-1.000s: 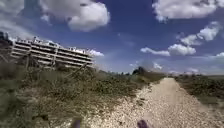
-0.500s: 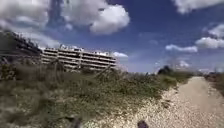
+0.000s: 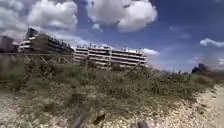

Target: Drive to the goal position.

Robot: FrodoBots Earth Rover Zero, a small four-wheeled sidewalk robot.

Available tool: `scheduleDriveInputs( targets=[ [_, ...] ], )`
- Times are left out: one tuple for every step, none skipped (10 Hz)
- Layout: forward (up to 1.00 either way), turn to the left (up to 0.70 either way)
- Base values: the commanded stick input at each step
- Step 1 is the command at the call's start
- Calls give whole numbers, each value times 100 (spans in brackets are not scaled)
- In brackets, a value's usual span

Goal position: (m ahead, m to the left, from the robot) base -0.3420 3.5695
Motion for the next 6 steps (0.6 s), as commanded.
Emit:
scheduleDriveInputs(
  targets=[
    [0, 45],
    [0, 45],
    [0, 45],
    [0, 45],
    [0, 45],
    [0, 45]
  ],
)
